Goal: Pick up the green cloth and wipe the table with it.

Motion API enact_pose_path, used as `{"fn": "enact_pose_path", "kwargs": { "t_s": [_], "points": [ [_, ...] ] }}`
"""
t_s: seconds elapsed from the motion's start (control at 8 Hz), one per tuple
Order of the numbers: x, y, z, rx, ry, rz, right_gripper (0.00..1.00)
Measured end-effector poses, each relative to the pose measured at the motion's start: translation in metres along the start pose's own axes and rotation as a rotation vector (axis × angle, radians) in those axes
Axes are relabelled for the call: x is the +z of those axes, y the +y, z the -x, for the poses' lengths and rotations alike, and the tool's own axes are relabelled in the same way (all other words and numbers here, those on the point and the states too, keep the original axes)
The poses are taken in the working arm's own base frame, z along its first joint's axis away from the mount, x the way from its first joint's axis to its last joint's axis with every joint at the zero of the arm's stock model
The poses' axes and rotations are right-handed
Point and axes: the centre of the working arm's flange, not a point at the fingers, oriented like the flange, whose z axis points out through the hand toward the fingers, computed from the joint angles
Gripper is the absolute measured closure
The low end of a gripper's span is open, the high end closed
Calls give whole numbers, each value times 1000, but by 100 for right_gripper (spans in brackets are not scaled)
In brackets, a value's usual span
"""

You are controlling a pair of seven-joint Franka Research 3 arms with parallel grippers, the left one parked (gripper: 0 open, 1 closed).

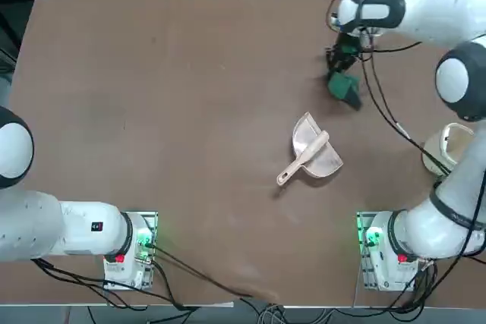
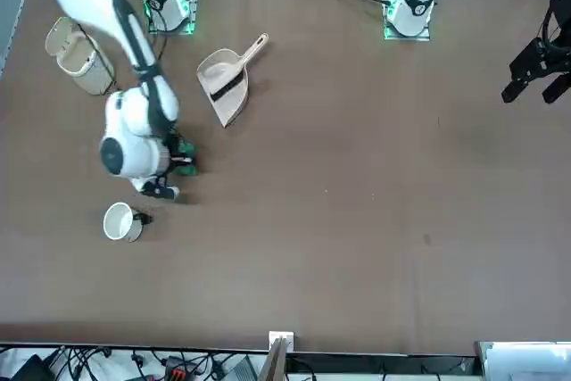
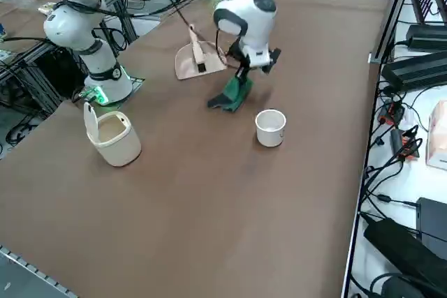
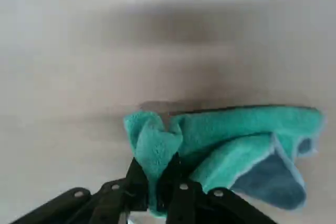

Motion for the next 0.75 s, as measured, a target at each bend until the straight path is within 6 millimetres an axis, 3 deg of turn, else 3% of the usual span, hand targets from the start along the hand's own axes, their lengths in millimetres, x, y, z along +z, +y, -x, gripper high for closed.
{"fn": "enact_pose_path", "kwargs": {
  "t_s": [0.12,0.25,0.38,0.5,0.75],
  "points": [
    [-5,-24,7,10,16,2,94],
    [-10,-30,11,-2,9,11,94],
    [-13,-17,12,-45,-20,54,94],
    [-15,14,6,-102,-49,124,94],
    [-4,94,-8,-212,-94,262,94]
  ]
}}
